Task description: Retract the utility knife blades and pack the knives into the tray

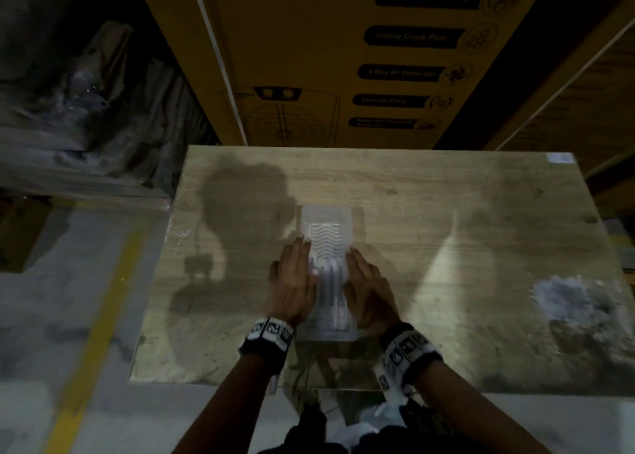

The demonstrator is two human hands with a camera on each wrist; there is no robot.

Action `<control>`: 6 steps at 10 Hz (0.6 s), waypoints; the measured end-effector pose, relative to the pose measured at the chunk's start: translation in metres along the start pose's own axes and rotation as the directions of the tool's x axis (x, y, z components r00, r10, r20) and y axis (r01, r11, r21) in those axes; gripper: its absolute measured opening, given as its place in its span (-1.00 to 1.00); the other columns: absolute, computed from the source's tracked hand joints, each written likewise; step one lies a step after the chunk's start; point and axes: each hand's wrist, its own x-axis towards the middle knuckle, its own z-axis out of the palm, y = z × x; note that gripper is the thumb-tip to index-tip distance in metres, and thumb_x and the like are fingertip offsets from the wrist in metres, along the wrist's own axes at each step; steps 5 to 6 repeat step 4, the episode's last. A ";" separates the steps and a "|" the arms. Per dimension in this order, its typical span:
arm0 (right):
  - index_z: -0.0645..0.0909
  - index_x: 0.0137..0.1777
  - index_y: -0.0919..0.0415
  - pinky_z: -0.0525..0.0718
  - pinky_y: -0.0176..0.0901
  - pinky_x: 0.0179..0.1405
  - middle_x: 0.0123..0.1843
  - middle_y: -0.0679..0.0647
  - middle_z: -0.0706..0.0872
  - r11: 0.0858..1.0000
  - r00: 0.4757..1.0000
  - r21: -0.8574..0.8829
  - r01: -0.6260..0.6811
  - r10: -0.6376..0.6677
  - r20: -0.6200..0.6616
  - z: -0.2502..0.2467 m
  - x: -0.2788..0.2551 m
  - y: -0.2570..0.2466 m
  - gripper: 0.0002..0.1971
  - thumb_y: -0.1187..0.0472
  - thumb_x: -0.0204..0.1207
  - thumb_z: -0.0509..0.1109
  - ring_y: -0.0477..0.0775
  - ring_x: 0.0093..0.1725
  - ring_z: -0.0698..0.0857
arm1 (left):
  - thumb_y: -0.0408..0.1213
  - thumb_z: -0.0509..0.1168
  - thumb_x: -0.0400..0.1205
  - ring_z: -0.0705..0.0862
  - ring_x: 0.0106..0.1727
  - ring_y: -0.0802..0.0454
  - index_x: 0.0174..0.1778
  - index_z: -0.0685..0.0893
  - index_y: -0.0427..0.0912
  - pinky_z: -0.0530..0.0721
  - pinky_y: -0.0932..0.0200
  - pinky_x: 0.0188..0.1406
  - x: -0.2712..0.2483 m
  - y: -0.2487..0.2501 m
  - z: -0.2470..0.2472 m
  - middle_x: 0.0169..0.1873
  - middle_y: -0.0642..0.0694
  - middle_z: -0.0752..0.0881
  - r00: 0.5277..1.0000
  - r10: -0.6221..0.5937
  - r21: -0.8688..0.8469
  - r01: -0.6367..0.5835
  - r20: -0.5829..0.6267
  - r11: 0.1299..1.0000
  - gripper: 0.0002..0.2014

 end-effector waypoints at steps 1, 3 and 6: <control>0.16 0.78 0.16 0.63 0.20 0.30 0.82 0.09 0.18 0.996 1.000 -0.081 -0.022 0.023 0.021 0.008 -0.011 0.001 -0.36 0.09 0.72 0.14 0.29 0.52 0.53 | 0.05 -0.20 0.76 0.24 0.76 -0.23 0.79 0.12 -0.07 0.44 -0.35 0.53 -0.024 -0.002 0.009 0.79 -0.08 0.16 0.987 -0.026 0.011 0.024 0.160 1.000 -0.36; -0.10 0.82 0.00 0.38 0.25 0.50 0.85 -0.07 -0.07 0.990 0.982 -0.133 -0.057 0.080 0.174 -0.010 -0.008 -0.007 -0.31 -0.06 0.77 0.10 0.25 0.65 0.33 | 0.15 -0.32 0.69 0.23 0.74 -0.24 0.80 -0.03 0.02 0.39 -0.35 0.56 -0.026 -0.005 0.009 0.81 0.03 -0.01 0.972 -0.070 0.024 0.067 0.223 0.997 -0.29; -0.07 0.81 0.01 0.32 0.30 0.58 0.85 -0.04 -0.01 0.989 0.977 -0.140 -0.038 0.066 0.201 -0.027 -0.013 -0.013 -0.26 -0.09 0.72 0.16 0.26 0.68 0.27 | 0.20 -0.41 0.63 0.23 0.73 -0.25 0.80 0.03 -0.03 0.36 -0.33 0.59 -0.023 0.006 -0.002 0.81 -0.03 0.04 0.981 -0.042 0.021 0.039 0.187 0.999 -0.21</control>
